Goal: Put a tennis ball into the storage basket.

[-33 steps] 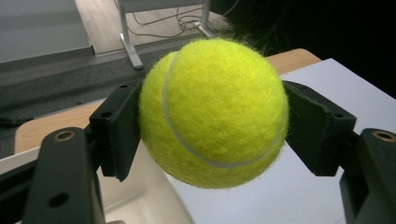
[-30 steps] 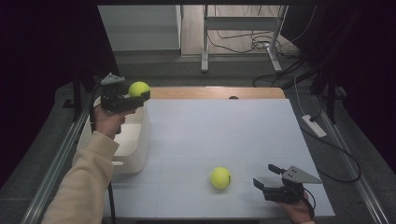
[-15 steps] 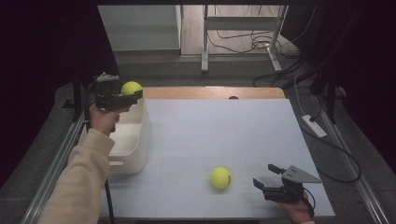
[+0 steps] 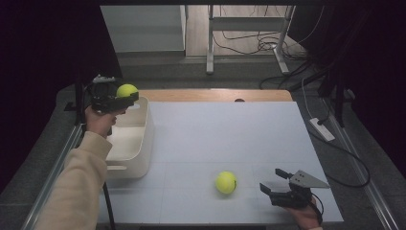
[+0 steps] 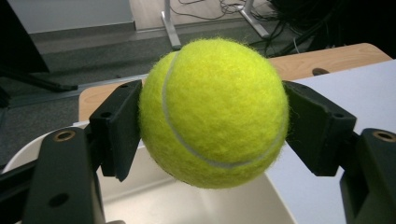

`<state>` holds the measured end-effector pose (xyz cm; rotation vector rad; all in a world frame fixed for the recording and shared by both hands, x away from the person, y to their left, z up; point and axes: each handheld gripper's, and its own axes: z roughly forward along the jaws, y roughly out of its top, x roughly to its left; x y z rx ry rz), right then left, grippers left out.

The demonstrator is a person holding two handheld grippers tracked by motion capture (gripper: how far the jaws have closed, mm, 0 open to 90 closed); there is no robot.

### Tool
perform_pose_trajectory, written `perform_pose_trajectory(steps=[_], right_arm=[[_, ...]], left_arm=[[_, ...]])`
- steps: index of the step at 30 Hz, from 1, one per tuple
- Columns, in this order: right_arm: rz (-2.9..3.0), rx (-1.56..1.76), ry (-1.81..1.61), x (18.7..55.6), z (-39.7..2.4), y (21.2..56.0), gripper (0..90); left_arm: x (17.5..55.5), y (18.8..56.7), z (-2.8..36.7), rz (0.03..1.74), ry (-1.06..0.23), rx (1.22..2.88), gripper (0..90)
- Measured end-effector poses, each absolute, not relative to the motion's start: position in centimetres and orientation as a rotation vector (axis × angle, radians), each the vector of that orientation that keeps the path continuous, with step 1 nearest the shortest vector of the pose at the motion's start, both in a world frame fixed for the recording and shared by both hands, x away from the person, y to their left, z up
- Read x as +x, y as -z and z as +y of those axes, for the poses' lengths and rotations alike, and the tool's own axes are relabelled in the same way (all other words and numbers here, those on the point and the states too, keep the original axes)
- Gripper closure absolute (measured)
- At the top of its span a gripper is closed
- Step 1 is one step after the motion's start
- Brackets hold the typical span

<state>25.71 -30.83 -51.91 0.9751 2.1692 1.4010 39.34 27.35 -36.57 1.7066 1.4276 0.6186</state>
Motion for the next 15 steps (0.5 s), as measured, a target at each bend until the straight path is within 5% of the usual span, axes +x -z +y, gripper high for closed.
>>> perform_pose_trajectory(steps=[15], right_arm=[[2.171, 0.973, -1.396, 25.7, -30.8, 51.9, 14.1]], left_arm=[[39.8, 37.0, 28.7, 1.493, -0.625, 1.702, 26.5]])
